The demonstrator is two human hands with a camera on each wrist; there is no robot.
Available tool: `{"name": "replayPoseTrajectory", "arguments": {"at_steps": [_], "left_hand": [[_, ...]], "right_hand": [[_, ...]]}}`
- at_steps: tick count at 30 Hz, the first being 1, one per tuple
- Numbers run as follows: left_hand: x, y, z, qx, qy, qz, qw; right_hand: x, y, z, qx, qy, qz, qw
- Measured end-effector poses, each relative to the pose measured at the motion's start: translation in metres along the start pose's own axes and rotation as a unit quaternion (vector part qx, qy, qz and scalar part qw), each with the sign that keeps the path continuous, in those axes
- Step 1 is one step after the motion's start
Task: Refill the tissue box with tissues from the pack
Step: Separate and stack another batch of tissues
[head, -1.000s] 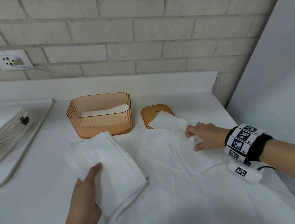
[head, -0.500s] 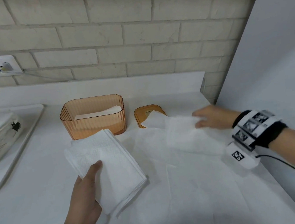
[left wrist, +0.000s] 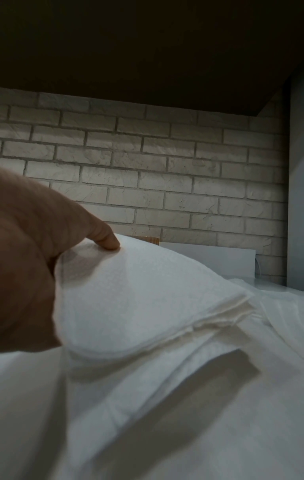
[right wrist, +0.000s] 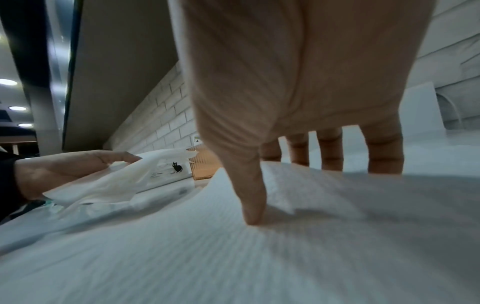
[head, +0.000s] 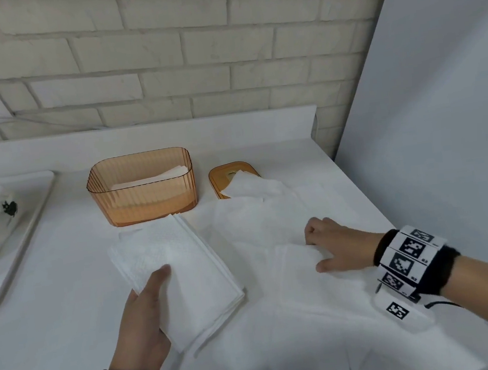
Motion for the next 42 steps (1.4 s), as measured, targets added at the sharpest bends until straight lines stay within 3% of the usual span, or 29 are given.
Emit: {"name": "replayPoseTrajectory", "arguments": {"at_steps": [2, 5, 7, 12, 14, 17, 19, 23, 27, 31, 33, 38, 39, 40, 42], "left_hand": [[0.002, -0.001, -0.003, 0.001, 0.0, -0.006, 1.0], [0.007, -0.004, -0.007, 0.003, 0.003, -0.018, 1.0], [0.008, -0.005, -0.009, 0.006, 0.005, -0.021, 1.0], [0.008, -0.009, -0.009, 0.012, -0.012, -0.019, 1.0], [0.006, -0.011, 0.0, 0.028, -0.009, -0.011, 1.0], [0.005, -0.017, 0.019, 0.06, -0.002, -0.006, 0.998], [0.005, -0.022, 0.031, 0.086, 0.003, -0.006, 0.996], [-0.003, -0.033, 0.039, 0.137, -0.016, -0.012, 0.99], [-0.011, -0.037, 0.031, 0.141, -0.086, -0.029, 0.986], [-0.016, -0.037, 0.024, 0.158, -0.074, -0.033, 0.984], [-0.013, -0.036, 0.019, 0.16, -0.082, -0.054, 0.982], [-0.003, -0.034, 0.01, 0.167, -0.09, -0.085, 0.978], [-0.002, -0.034, 0.008, 0.167, -0.084, -0.085, 0.979], [-0.002, -0.033, 0.007, 0.165, -0.081, -0.085, 0.979], [-0.005, -0.032, 0.008, 0.163, -0.082, -0.082, 0.98]], "right_hand": [[-0.003, -0.003, 0.002, -0.01, 0.018, 0.025, 0.999], [-0.01, -0.007, 0.012, 0.031, 0.052, 0.074, 0.995], [-0.005, -0.009, 0.007, 0.029, 0.032, 0.052, 0.998], [-0.007, -0.023, -0.058, -0.093, 0.186, 0.021, 0.978], [0.003, -0.033, -0.089, -0.153, 0.334, 0.01, 0.93], [0.045, -0.035, -0.115, -0.199, 0.542, -0.052, 0.815], [0.075, -0.026, -0.112, -0.188, 0.595, -0.075, 0.778], [0.117, -0.003, -0.096, -0.162, 0.588, -0.065, 0.79], [0.134, 0.009, -0.086, -0.172, 0.507, -0.012, 0.844], [0.139, 0.009, -0.088, -0.172, 0.534, -0.022, 0.827], [0.142, 0.005, -0.096, -0.163, 0.588, -0.048, 0.791], [0.149, -0.005, -0.136, -0.145, 0.734, -0.157, 0.644], [0.15, -0.004, -0.138, -0.141, 0.736, -0.161, 0.642], [0.152, -0.001, -0.133, -0.132, 0.724, -0.151, 0.66], [0.156, 0.007, -0.113, -0.116, 0.653, -0.104, 0.741]]}}
Point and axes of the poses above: each hand's wrist, its own y-axis towards the middle knuckle, its own z-axis out of the palm, x = y × z, the point moved 10 cm from there along y, towards the middle knuckle, and after that the axes turned 13 degrees about -y, right-handed, at the moved point
